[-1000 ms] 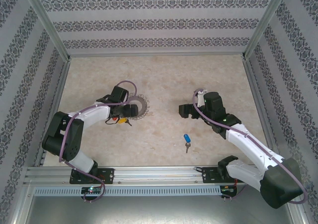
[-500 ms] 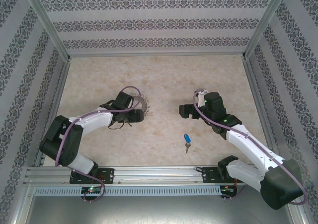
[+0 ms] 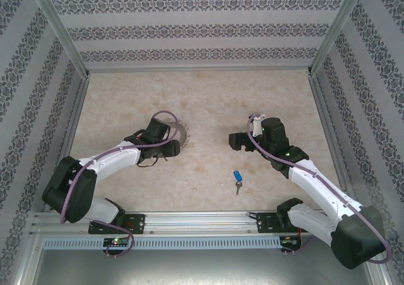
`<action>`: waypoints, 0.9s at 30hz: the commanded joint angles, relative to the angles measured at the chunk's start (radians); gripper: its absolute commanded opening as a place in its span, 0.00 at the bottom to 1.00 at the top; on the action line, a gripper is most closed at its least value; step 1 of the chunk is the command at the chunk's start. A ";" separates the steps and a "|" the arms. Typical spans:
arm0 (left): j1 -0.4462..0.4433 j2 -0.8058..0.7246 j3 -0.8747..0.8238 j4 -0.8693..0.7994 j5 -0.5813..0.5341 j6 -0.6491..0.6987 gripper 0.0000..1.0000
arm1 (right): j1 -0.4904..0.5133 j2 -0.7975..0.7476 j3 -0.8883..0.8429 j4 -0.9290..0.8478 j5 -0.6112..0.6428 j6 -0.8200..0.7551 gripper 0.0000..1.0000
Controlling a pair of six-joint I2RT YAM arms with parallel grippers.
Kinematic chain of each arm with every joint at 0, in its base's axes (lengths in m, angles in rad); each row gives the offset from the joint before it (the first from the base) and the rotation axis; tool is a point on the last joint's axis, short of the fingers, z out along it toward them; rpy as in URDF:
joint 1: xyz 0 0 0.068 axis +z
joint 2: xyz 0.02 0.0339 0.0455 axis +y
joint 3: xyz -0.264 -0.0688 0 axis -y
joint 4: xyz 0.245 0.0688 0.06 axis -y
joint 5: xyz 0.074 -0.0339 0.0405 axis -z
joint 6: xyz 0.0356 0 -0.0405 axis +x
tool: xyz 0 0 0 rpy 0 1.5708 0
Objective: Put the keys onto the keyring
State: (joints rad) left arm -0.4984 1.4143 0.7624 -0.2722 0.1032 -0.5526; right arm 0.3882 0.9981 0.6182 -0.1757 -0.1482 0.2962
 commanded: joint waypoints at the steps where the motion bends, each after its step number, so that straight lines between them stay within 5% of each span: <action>1: -0.006 -0.013 0.038 -0.089 -0.100 0.038 0.50 | -0.010 0.009 -0.017 0.009 -0.020 -0.012 0.98; 10: 0.031 0.071 0.073 -0.072 -0.104 0.040 0.31 | -0.010 0.034 -0.006 0.015 -0.023 -0.017 0.98; 27: 0.050 0.142 0.060 -0.016 -0.083 0.016 0.22 | -0.014 0.084 0.003 0.038 -0.044 -0.020 0.98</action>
State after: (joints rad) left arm -0.4622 1.5440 0.8143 -0.3065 0.0219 -0.5285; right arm 0.3817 1.0767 0.6159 -0.1646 -0.1741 0.2852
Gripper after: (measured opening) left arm 0.231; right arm 0.980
